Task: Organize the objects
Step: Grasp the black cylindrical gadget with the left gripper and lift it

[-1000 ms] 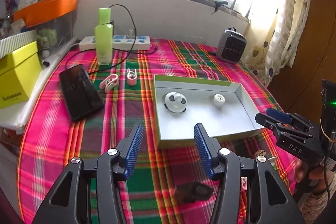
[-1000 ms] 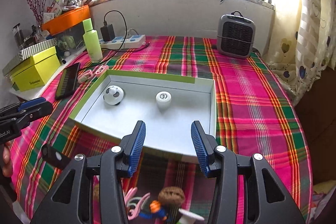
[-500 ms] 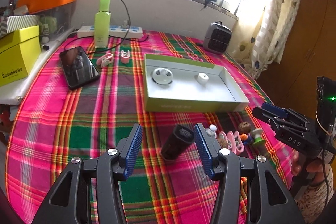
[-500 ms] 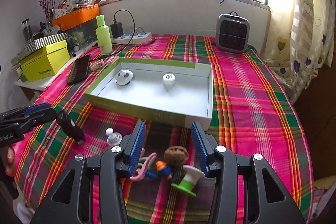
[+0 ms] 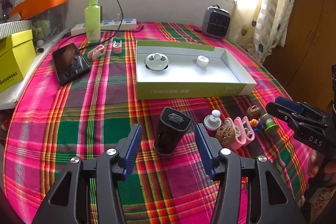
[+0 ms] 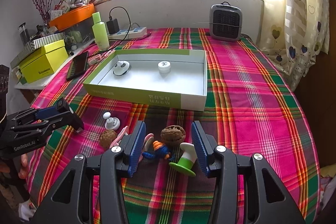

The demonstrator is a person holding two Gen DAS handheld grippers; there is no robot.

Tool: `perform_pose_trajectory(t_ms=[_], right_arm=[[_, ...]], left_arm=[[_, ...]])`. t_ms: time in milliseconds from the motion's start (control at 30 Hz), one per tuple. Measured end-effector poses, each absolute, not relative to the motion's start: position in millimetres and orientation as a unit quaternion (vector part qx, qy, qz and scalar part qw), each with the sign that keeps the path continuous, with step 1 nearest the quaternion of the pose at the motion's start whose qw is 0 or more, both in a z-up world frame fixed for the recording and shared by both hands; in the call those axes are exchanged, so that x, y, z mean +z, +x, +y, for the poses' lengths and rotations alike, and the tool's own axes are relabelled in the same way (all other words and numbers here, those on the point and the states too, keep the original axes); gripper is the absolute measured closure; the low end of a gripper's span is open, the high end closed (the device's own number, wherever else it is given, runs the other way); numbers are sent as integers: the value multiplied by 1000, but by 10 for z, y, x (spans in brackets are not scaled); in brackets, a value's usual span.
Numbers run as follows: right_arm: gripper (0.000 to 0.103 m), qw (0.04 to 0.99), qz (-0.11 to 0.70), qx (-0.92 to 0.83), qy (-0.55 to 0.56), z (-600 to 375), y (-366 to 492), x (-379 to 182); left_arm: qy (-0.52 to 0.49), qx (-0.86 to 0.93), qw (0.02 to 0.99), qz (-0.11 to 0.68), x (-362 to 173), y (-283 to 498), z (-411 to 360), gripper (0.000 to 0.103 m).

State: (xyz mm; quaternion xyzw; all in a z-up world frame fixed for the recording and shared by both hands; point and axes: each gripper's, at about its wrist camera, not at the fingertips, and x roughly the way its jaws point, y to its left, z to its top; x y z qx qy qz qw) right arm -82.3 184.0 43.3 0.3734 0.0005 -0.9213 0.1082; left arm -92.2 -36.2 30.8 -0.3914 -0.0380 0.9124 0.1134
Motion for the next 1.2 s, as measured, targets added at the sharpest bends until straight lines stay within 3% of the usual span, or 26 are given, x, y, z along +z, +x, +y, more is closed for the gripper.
perform_pose_trajectory(t_ms=[167, 300, 1200], right_arm=[[57, 107, -5, -920, 378, 1856, -827, 395], [57, 106, -7, -919, 381, 1862, -838, 368], [57, 85, -23, -919, 385, 2032, -885, 338]], left_arm=[[-388, 914, 110, -39, 285, -951, -362, 54], [-389, 915, 108, -27, 281, -971, -333, 75], [-409, 907, 101, 10, 241, -1420, -151, 76]])
